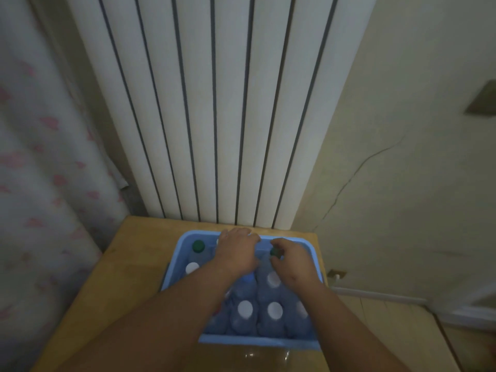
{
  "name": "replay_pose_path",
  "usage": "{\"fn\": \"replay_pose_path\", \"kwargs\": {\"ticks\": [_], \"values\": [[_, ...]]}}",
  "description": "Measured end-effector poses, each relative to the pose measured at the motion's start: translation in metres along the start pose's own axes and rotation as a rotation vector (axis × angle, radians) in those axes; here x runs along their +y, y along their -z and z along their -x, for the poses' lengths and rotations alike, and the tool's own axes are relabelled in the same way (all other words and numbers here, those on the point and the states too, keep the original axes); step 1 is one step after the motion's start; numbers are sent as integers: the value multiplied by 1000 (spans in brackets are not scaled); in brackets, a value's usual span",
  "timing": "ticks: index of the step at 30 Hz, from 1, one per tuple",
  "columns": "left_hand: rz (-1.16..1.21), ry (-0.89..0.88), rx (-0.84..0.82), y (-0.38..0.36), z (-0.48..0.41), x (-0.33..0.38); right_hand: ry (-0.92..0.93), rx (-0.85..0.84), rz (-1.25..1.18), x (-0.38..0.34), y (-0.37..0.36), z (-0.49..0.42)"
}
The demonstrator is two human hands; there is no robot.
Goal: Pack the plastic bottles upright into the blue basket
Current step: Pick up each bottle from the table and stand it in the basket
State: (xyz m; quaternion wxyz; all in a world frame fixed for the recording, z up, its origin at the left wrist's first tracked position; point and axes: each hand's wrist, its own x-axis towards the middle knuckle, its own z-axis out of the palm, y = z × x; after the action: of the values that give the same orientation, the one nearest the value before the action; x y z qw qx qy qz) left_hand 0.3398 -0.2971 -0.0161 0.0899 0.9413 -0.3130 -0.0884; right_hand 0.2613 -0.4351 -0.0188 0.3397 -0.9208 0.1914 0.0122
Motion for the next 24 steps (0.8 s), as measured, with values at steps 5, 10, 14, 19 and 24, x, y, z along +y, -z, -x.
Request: {"fn": "replay_pose_path", "kwargs": {"ticks": [5, 10, 14, 19, 24], "values": [[242, 54, 84, 15, 33, -13, 26, -6, -110, -28, -9, 20], [314, 45, 143, 17, 78, -37, 80, -39, -137, -58, -23, 47], [227, 69, 122, 21, 120, -65, 123, -50, -110, -83, -41, 72], [240, 127, 139, 25, 165, -100, 159, -106, -129, -114, -71, 101], [280, 179, 118, 20, 202, -135, 189, -149, -67, -137, -104, 123]]}}
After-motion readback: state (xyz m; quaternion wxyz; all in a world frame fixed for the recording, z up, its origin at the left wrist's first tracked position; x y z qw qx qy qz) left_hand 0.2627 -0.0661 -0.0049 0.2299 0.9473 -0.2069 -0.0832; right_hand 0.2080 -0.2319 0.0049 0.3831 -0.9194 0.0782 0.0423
